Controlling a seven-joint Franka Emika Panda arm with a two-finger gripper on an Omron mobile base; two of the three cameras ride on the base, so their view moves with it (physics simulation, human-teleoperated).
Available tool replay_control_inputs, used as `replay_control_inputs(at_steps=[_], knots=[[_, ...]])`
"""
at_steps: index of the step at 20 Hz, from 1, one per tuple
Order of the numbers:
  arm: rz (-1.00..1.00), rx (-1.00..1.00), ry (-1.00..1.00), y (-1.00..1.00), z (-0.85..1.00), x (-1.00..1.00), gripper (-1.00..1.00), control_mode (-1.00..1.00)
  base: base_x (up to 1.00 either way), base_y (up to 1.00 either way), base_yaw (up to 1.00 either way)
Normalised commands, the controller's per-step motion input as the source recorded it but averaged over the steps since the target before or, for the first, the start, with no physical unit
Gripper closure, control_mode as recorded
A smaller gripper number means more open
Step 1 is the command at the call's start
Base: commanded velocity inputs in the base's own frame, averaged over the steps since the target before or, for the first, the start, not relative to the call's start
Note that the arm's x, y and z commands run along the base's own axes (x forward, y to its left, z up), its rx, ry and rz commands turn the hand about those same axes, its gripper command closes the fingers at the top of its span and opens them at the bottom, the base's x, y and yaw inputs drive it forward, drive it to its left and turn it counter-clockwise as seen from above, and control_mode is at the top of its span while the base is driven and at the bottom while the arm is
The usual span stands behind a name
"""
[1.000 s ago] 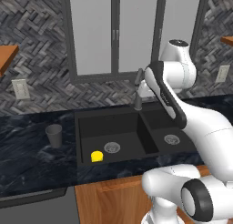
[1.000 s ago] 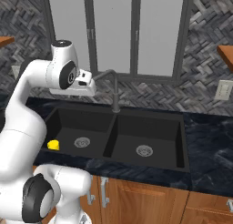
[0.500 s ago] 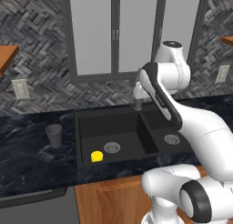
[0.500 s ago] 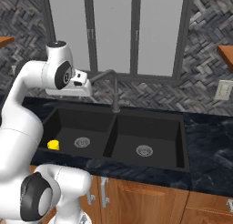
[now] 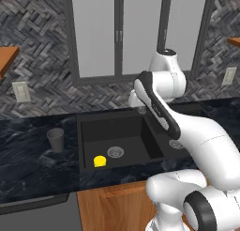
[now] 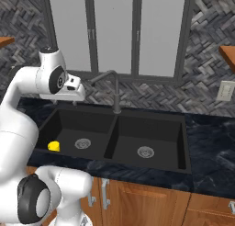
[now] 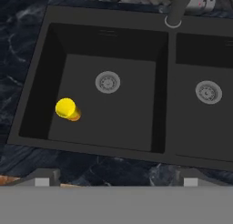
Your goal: Move any existing items from the left basin to the right basin for drying. Then move the glass cup from the counter to the left basin of the sink for washing.
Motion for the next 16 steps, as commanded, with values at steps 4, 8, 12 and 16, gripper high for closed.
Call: replay_control_inputs(at_steps=[4, 8, 12, 16], knots=[[0.00, 0.00, 0.00, 0.20, -0.09, -0.05, -1.00, -1.00, 0.00, 0.00, 0.00], [0.00, 0.00, 0.02, 0.24, -0.18, -0.02, -1.00, -1.00, 0.00, 0.00, 0.00], [0.00, -0.01, 0.08, 0.05, -0.29, 0.00, -1.00, -1.00, 0.00, 0.00, 0.00], [0.00, -0.02, 0.06, 0.04, -0.29, 0.00, -1.00, -1.00, 0.00, 0.00, 0.00]])
